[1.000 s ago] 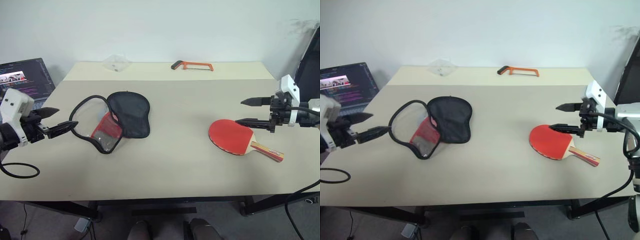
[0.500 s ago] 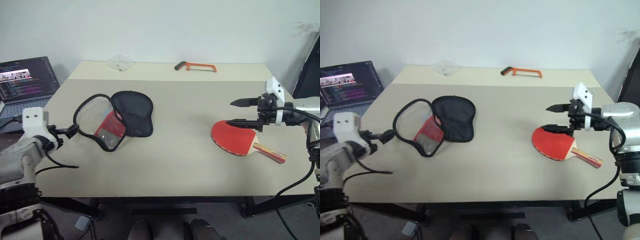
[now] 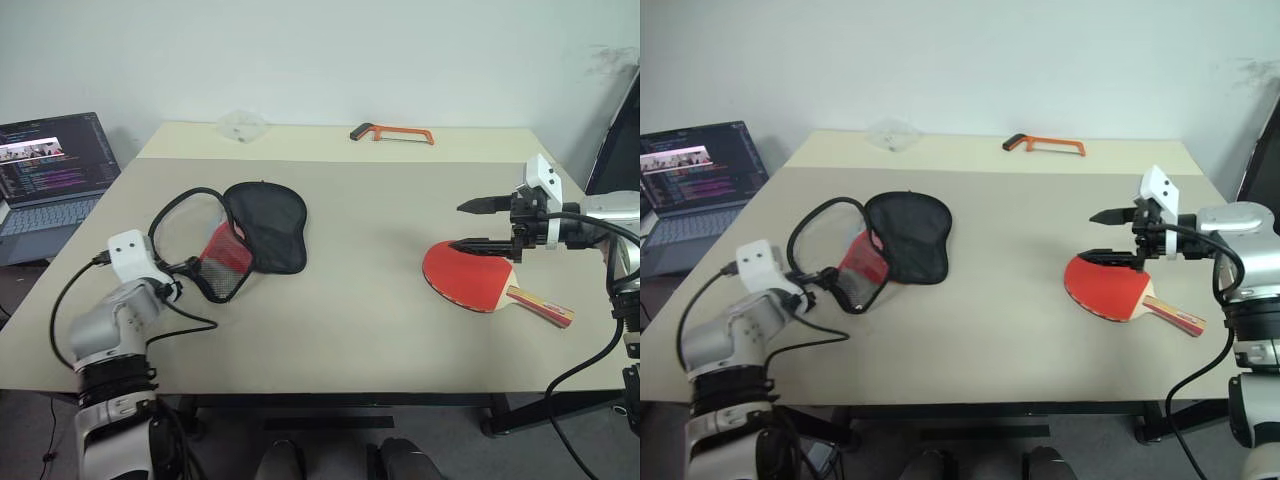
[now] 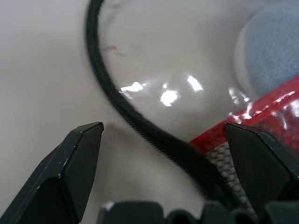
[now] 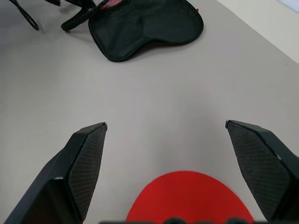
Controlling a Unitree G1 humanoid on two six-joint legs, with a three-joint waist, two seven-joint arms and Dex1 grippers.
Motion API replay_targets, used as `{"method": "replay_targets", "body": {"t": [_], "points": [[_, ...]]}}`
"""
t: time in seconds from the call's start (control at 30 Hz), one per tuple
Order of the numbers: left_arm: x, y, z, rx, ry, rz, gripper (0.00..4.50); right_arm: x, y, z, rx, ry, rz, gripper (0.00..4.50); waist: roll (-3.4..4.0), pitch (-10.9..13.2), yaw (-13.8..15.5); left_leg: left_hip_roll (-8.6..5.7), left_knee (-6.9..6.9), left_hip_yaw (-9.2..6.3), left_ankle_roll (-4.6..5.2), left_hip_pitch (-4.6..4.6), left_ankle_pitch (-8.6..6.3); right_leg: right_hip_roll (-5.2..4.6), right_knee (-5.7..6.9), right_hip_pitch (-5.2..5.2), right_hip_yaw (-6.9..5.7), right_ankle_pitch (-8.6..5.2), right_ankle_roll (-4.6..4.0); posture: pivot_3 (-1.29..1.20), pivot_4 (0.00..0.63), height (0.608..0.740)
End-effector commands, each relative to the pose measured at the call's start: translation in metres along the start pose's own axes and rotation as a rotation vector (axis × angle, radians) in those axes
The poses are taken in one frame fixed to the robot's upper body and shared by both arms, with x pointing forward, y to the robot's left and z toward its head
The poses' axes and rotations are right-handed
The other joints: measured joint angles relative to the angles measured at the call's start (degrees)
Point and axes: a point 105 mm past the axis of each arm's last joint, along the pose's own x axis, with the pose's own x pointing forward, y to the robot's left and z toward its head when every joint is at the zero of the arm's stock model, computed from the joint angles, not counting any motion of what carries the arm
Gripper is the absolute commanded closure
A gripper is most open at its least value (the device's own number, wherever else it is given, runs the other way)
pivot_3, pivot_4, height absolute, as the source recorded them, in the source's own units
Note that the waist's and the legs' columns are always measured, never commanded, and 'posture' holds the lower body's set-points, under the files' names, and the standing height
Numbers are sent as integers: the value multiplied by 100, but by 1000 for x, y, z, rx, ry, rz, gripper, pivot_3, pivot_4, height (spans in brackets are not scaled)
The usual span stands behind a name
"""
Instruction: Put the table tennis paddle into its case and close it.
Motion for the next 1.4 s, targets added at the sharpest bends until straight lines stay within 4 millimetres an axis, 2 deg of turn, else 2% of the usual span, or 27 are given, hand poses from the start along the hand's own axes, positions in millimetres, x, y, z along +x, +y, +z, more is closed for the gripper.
{"method": "replay_targets", "body": {"t": [0.03,0.23,0.33,0.53,0.7,0.93,1.13,1.3,1.4], "points": [[3,-3,7,-17,-26,30,0,-5,-2,17,-60,-27,-15,24,0,0,8,0,0,-1,0,0,0,0,0,1,-1,0,0,0,150,740],[5,-12,2,-43,-13,36,0,-5,-2,17,-60,-27,-22,24,0,0,48,-2,0,-3,-1,6,1,0,0,7,-2,0,1,0,150,740],[5,-15,2,-63,-15,33,587,-4,-2,17,-61,-30,-23,0,0,0,53,-3,0,-3,-2,8,1,-2,-1,9,-2,0,2,0,150,740],[5,-19,5,-108,-12,42,2728,-6,-4,19,-65,-36,-38,0,0,0,62,-4,0,-4,-3,7,1,-2,-2,9,-3,0,2,0,150,740],[6,-33,10,-96,-14,6,4472,-6,-3,19,-65,-40,-46,0,0,0,70,-6,0,-6,-3,7,2,-3,-5,12,-4,1,4,0,150,740],[3,-60,29,-5,-71,-89,4472,-12,-2,18,-63,-35,-65,0,-3,2,82,-6,-1,-7,-4,6,1,-4,-9,12,-7,1,4,0,150,740],[-1,-86,59,96,-171,-124,4472,-17,-3,20,-64,-40,-98,0,-6,4,79,-6,-4,-7,-4,5,1,-3,-12,11,-6,1,4,0,150,740],[-2,-98,80,161,-254,-92,4472,-23,-2,18,-61,-33,-119,0,-7,4,82,-6,-5,-5,-6,5,0,-3,-25,15,-5,1,5,0,150,740],[-1,-97,87,202,-283,-45,4472,-25,-2,18,-60,-33,-132,0,-7,4,79,-6,-7,-4,-7,4,0,-4,-30,15,-5,2,5,0,150,740]]}}
